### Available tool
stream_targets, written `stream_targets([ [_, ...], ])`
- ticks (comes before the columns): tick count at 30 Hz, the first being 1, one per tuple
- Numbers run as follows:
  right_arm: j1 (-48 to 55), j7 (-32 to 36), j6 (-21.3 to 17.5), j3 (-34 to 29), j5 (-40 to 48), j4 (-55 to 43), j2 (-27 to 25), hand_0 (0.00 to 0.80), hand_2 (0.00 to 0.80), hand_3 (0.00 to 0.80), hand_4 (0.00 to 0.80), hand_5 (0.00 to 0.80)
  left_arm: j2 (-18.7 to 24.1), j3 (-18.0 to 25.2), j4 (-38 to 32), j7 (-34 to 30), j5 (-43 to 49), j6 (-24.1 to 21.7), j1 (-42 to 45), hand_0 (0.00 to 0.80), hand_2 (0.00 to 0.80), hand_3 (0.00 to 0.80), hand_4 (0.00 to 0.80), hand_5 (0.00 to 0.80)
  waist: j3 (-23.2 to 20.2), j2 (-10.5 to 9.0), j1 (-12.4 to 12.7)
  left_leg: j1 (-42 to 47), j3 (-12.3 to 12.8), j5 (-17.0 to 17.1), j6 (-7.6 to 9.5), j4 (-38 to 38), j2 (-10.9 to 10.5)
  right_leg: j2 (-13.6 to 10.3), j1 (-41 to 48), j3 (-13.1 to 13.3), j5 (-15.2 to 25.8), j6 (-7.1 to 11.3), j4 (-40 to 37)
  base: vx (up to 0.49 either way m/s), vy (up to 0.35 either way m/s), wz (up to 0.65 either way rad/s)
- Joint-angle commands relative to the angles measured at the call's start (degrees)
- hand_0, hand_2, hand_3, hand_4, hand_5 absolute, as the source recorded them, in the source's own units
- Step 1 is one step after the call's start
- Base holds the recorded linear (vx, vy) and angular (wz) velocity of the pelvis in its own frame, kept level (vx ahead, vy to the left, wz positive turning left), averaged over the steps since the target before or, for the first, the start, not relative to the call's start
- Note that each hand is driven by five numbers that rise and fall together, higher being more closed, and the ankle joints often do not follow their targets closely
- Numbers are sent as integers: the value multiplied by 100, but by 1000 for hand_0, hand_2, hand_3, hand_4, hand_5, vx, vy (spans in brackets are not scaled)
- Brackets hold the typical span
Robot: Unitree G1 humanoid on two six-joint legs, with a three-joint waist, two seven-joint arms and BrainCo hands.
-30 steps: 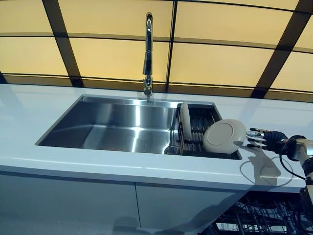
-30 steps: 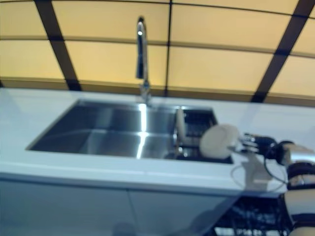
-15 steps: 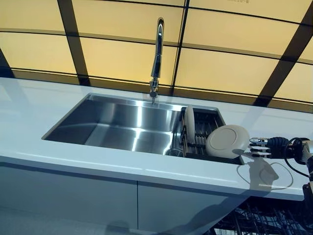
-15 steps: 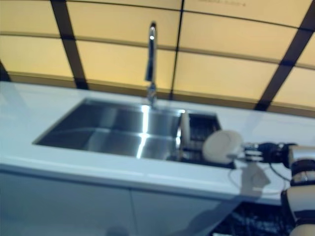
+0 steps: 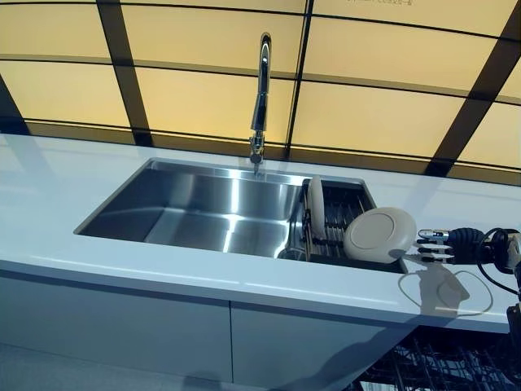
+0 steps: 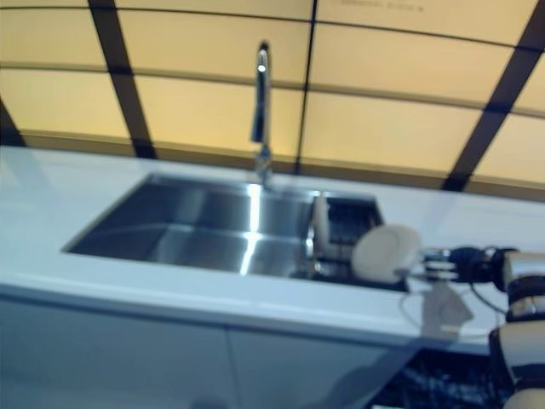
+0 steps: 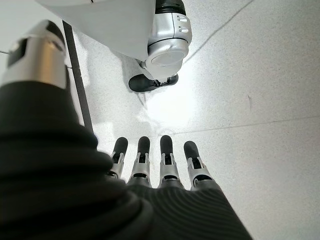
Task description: Take plates into dishwasher
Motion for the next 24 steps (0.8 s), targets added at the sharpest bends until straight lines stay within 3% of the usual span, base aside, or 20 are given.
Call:
stream_targets([
  [1, -243, 2, 272, 878, -152, 683, 67, 0, 0, 0, 0, 0, 153, -337, -21, -48, -89, -136, -290, 0, 0, 0, 0, 0, 514, 20, 145, -324, -188, 349, 308, -150, -303, -68, 221, 106, -187, 93, 37, -51, -10, 3],
  [24, -1050, -238, 181, 1307, -66, 611, 191, 0, 0, 0, 0, 0, 49, -245, 161, -132, -434, -713, -442, 0, 0, 0, 0, 0, 995, 171, 263, -712, -355, 481, 292, -150, -357, -119, -121, -34, -130, 32, 105, -25, 9, 2],
])
